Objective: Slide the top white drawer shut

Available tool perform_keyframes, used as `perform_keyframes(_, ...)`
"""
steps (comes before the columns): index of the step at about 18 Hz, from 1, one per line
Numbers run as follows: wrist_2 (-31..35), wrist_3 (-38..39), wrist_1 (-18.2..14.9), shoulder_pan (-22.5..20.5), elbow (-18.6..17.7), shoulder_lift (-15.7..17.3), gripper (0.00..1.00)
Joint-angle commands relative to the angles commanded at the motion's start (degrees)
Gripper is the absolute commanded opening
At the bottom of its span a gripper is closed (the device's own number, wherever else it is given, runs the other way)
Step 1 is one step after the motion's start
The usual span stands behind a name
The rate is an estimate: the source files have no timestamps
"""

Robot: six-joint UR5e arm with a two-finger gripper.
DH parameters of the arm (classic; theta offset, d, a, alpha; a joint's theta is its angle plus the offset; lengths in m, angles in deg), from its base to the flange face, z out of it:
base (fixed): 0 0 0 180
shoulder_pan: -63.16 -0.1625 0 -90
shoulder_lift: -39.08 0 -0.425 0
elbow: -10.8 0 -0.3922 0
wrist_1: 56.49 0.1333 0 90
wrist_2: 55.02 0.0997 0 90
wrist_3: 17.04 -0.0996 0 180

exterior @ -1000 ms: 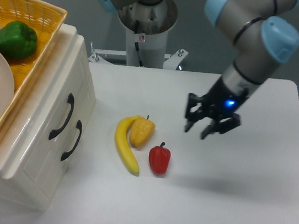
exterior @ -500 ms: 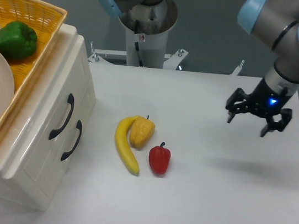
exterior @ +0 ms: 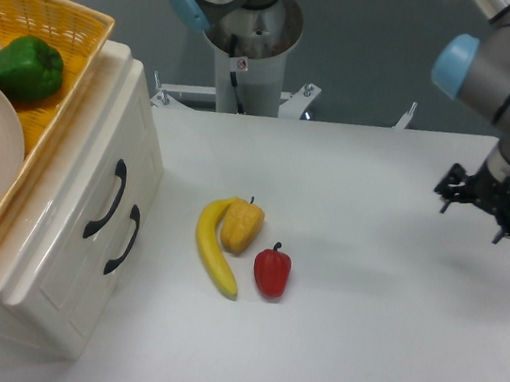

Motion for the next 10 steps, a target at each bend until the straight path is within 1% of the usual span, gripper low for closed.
perform_keyframes(2,0.00,-8.18,0.79,-0.88,0.00,-0.18,1.00)
perform_keyframes(3,0.17,-11.00,0.88,-1.15,0.09,-0.18,1.00)
perform_keyframes(4,0.18,-12.25,0.88,-1.15,0.18,-0.35,1.00)
perform_keyframes(10,2.29,-11.73,0.97,-0.62,1.49,-1.50,1.00)
